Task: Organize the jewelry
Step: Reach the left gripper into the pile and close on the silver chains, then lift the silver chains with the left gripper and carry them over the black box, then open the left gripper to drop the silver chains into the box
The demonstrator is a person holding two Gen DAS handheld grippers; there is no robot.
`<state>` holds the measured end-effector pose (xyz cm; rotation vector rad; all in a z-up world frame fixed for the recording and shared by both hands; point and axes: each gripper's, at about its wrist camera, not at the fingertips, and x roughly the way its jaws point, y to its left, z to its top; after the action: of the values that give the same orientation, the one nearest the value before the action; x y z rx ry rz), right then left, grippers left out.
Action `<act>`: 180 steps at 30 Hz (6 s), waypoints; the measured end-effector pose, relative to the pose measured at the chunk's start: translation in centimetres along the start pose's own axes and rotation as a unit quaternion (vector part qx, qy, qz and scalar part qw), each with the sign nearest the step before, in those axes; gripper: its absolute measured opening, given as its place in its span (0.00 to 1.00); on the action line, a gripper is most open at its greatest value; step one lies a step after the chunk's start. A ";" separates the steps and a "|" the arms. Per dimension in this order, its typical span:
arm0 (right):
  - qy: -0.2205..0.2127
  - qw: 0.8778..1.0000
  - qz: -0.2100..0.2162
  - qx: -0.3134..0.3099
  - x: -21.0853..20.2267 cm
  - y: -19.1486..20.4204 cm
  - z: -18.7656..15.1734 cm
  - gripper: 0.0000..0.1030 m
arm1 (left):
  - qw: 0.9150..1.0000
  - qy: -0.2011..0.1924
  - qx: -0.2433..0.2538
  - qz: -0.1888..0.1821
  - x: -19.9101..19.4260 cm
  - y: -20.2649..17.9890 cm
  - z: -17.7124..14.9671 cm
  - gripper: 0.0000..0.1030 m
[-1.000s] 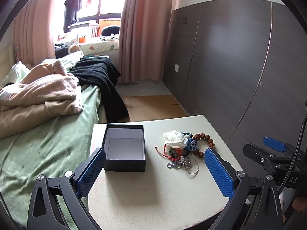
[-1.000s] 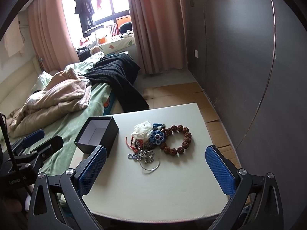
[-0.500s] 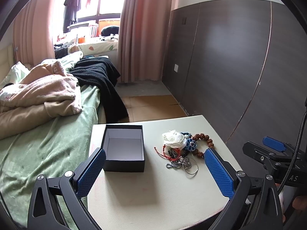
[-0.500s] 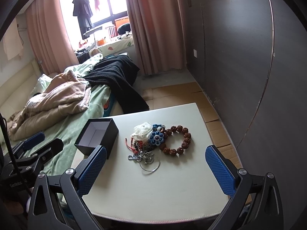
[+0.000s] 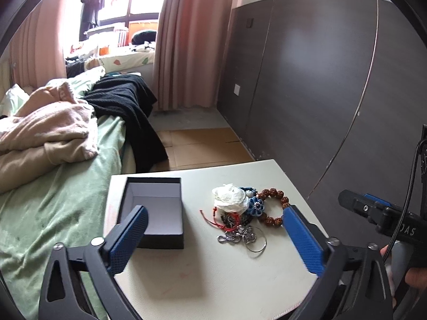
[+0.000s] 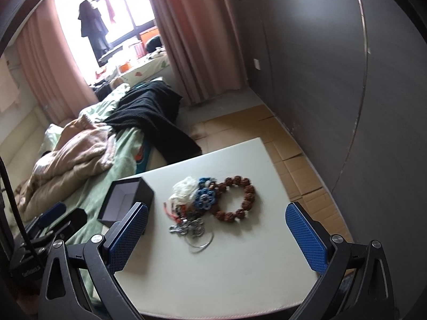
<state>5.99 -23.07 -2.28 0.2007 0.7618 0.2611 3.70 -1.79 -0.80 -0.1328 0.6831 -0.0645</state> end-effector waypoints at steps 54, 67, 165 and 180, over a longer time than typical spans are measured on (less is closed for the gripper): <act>0.142 0.985 0.048 0.089 12.1 -1.6 -1.1 0.69 | 0.987 0.134 -0.066 -0.062 9.7 1.9 -0.9 0.02; 0.215 0.967 0.105 0.092 17.5 3.0 -3.6 0.50 | 0.983 0.131 -0.104 -0.075 8.6 4.9 -0.8 0.02; -0.004 0.953 0.303 -0.014 4.8 20.4 10.9 0.15 | 0.952 -0.012 -0.304 -0.021 1.6 19.0 2.4 0.87; 0.122 0.956 0.263 0.037 16.9 17.1 4.1 0.15 | 0.951 0.009 -0.308 0.011 3.0 19.5 1.5 0.87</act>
<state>17.80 -2.01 -5.75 0.4492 0.9568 0.7742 7.24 17.33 -4.33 -0.7259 0.7058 0.1721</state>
